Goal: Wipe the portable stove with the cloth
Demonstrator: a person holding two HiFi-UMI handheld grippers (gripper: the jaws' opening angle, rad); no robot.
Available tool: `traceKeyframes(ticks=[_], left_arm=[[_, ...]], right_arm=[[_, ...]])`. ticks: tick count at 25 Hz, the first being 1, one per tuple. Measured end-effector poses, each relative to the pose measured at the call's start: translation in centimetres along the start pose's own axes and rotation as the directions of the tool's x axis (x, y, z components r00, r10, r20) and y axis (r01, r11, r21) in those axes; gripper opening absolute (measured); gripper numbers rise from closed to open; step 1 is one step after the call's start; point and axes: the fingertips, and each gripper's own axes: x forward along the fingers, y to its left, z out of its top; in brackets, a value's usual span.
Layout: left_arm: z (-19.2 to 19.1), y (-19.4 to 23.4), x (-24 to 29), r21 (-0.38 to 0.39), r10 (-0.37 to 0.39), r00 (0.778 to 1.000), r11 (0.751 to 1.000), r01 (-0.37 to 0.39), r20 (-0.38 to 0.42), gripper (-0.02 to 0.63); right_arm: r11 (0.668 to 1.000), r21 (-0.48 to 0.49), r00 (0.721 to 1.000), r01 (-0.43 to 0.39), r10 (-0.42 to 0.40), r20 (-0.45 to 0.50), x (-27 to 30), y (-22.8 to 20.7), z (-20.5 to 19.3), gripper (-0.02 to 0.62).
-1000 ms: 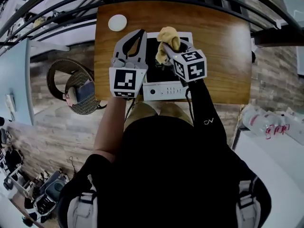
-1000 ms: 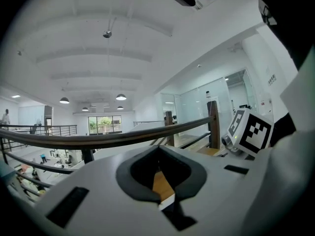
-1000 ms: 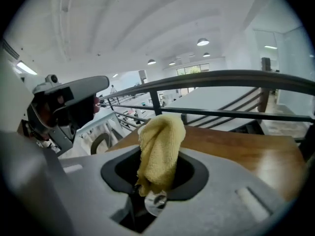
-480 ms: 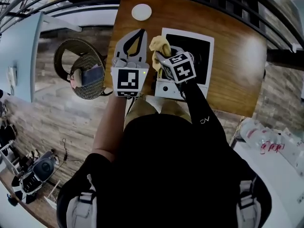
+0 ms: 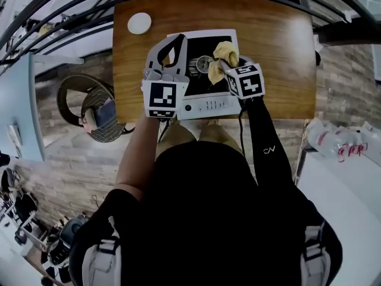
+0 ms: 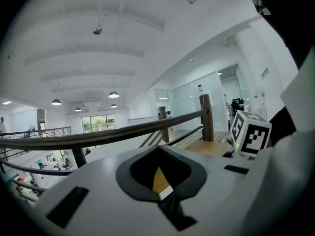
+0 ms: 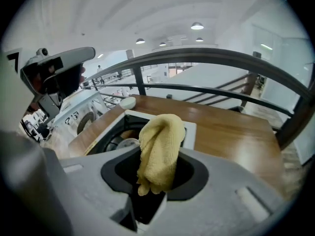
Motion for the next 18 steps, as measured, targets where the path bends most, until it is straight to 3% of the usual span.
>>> traceKeyframes(ticks=[4, 8, 12, 18], left_arm=[[1.1, -3.4, 1.8, 0.018, -0.078, 0.997, 0.997, 0.077, 0.014, 0.006], [1.3, -5.6, 2.6, 0.026, -0.122, 0.992, 0.992, 0.121, 0.012, 0.006], [0.8, -6.2, 2.5, 0.029, -0.136, 0.991, 0.990, 0.136, 0.008, 0.006], [0.3, -4.0, 0.5, 0.029, -0.078, 0.997, 0.997, 0.077, 0.006, 0.006]], right_arm=[[0.986, 0.089, 0.989, 0.144, -0.140, -0.043, -2.7, -6.2, -3.5, 0.120], [0.970, 0.169, 0.985, 0.175, -0.173, -0.025, -4.7, -8.4, -5.1, 0.120], [0.976, 0.184, 0.990, 0.118, -0.130, 0.054, -5.5, -6.7, -4.1, 0.120], [0.993, 0.099, 0.983, -0.065, 0.046, 0.175, -5.1, 0.7, 0.4, 0.120]])
